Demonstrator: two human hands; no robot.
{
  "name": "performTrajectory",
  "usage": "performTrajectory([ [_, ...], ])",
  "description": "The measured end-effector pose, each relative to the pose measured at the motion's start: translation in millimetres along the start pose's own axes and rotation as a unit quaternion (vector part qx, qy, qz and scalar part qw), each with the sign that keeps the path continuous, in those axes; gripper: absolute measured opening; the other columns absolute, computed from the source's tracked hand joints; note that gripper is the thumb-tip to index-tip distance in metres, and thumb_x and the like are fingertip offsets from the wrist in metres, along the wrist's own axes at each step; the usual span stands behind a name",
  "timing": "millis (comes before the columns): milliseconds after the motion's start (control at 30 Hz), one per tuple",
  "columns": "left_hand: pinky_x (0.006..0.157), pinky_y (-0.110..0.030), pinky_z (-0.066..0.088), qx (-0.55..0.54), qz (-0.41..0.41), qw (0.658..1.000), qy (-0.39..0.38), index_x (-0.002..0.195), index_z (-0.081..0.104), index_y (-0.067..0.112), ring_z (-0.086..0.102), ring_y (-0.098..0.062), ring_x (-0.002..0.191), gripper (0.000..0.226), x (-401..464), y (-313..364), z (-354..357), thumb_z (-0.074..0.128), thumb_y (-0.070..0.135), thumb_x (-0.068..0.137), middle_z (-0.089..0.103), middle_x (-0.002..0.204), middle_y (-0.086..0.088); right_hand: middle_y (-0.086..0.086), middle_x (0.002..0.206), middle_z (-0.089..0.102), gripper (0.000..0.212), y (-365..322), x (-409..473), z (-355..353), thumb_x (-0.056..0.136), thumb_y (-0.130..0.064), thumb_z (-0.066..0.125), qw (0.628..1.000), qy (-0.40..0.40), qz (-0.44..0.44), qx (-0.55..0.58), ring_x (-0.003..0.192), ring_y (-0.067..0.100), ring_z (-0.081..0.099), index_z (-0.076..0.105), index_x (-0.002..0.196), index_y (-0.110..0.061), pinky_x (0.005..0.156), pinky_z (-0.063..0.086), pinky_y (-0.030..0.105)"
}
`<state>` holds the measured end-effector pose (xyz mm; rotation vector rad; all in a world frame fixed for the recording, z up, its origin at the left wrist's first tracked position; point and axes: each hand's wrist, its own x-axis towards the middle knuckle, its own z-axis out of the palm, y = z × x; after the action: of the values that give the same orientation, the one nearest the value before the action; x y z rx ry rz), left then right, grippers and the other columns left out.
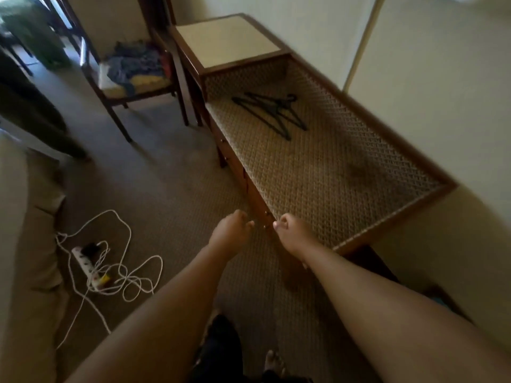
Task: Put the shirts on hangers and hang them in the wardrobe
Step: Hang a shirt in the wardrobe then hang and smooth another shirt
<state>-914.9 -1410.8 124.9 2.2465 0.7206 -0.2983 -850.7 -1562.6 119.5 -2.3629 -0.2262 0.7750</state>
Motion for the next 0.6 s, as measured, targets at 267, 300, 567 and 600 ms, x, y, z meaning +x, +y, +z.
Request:
performTrajectory([
  [267, 0.082, -0.035, 0.053, 0.002, 0.059, 0.998, -0.028, 0.123, 0.051, 0.019, 0.056, -0.014, 0.094, 0.030, 189, 23, -91, 0.049, 0.034, 0.098, 0.051, 0.103, 0.004, 0.012, 0.138, 0.051, 0.050, -89, 175, -17, 0.099, -0.039, 0.044, 0.999, 0.027, 0.037, 0.015, 0.123, 0.029, 0.051, 0.043, 0.141, -0.012, 0.100, 0.043, 0.037],
  [300, 0.081, -0.034, 0.053, 0.002, 0.062, 0.997, -0.034, 0.123, 0.051, 0.019, 0.056, -0.014, 0.095, 0.029, 211, 26, -103, 0.049, 0.034, 0.098, 0.052, 0.105, 0.004, 0.012, 0.140, 0.050, 0.050, -100, 194, -20, 0.099, -0.038, 0.044, 0.998, 0.028, 0.046, 0.025, 0.126, 0.029, 0.049, 0.042, 0.142, -0.012, 0.102, 0.041, 0.038],
  [567, 0.093, -0.046, 0.050, 0.069, 0.103, 0.988, -0.089, 0.133, 0.047, 0.017, 0.057, -0.026, 0.111, 0.040, 393, 66, -160, 0.048, 0.034, 0.097, 0.057, 0.127, -0.009, 0.010, 0.136, 0.053, 0.046, -152, 338, -63, 0.099, -0.038, 0.044, 0.990, 0.088, 0.087, 0.066, 0.123, 0.028, 0.051, 0.045, 0.138, -0.014, 0.101, 0.041, 0.036],
  [600, 0.094, -0.046, 0.050, 0.074, 0.108, 0.987, -0.094, 0.134, 0.047, 0.016, 0.057, -0.027, 0.112, 0.041, 417, 73, -162, 0.048, 0.033, 0.098, 0.057, 0.127, -0.010, 0.011, 0.136, 0.054, 0.046, -153, 358, -70, 0.099, -0.038, 0.044, 0.989, 0.096, 0.093, 0.063, 0.124, 0.029, 0.050, 0.046, 0.137, -0.013, 0.102, 0.041, 0.037],
])
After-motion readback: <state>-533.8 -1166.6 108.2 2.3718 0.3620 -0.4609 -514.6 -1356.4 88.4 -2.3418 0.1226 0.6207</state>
